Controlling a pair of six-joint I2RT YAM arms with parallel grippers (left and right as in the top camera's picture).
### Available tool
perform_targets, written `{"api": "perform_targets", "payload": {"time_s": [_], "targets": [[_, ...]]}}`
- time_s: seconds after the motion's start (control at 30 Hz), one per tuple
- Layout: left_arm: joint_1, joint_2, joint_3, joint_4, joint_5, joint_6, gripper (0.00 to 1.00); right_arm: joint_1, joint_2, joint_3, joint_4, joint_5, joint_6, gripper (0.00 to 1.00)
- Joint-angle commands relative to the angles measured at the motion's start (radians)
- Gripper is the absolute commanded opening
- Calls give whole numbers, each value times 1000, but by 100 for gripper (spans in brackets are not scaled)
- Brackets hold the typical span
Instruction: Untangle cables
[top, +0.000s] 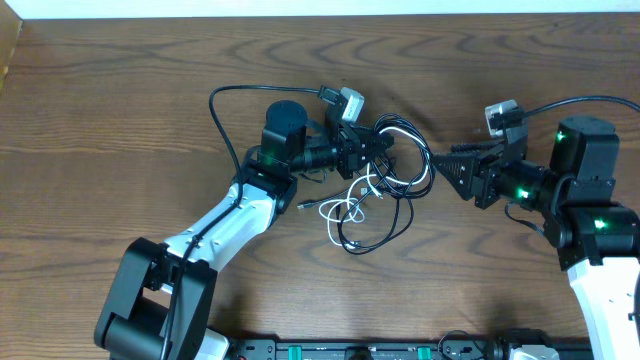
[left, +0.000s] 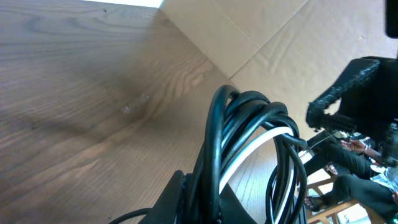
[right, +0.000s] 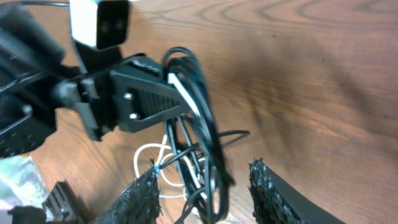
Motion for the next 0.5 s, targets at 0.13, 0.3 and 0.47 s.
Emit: {"api": "perform_targets", "payload": {"time_s": [0.13,0.3,0.47], "targets": [[-2,2,11,29,137,-16,8,14,24,8,-3,-26,-111,38],[-2,2,11,103,220,-50,8,53,64,8,-5,-22,-132,39],[0,2,11,123,216,-62,8,103,77,8,-23,-60,-134,1]]}}
